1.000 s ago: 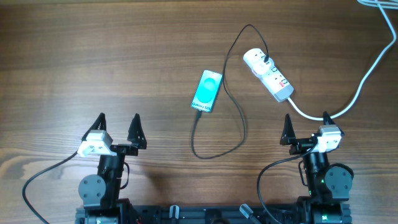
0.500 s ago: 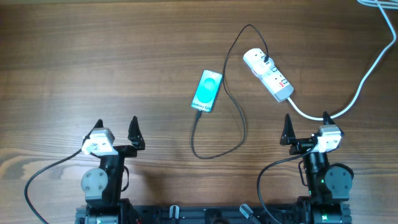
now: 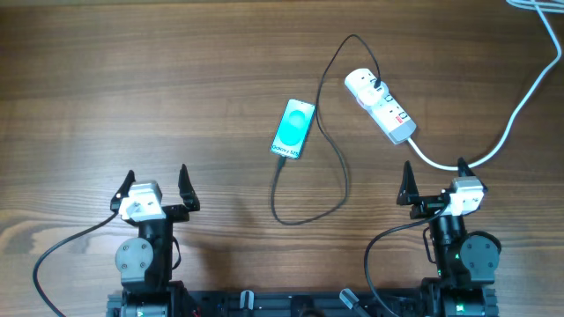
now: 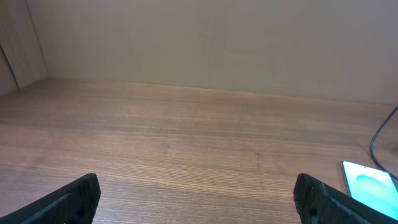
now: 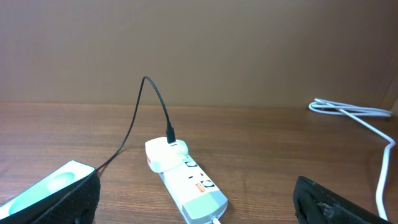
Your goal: Plug charger to phone and switch on socket
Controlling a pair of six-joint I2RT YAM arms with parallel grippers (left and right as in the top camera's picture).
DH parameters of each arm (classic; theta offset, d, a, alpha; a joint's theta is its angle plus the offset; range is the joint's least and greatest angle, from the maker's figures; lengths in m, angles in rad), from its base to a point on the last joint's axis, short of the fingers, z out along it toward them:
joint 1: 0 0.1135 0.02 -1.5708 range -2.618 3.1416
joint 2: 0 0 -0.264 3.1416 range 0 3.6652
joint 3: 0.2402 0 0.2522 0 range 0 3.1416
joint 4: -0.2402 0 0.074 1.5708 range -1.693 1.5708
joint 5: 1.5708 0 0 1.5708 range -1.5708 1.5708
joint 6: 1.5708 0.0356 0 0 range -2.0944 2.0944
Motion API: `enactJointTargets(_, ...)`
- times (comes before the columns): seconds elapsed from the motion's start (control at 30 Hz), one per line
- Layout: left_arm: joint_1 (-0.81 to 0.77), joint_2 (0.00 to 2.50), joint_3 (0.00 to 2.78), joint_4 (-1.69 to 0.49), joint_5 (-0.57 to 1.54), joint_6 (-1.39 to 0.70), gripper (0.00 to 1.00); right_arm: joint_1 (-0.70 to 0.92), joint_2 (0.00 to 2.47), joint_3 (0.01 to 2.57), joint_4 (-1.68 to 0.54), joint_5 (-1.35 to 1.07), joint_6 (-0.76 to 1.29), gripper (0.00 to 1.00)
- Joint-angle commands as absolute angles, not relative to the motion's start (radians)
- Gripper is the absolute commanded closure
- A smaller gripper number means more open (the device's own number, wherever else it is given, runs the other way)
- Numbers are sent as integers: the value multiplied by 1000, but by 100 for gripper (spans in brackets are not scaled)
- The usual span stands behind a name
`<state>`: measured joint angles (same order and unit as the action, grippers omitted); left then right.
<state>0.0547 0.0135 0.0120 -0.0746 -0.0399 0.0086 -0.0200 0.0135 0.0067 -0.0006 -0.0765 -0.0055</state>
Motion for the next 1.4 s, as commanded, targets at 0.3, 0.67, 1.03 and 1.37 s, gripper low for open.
enactJointTargets(0.3,63,3,6,-80,-3,31,0,-14,4,5,1,-63,-7,0)
enactJointTargets(0.67,63,3,6,-80,10,-56,0,-14,4,5,1,-63,-7,0)
enactJointTargets(1.03,63,3,6,-80,10,20,0,-14,4,5,1,-63,-7,0)
enactJointTargets(1.37,63,3,6,-80,10,19,0,-14,4,5,1,-63,-7,0)
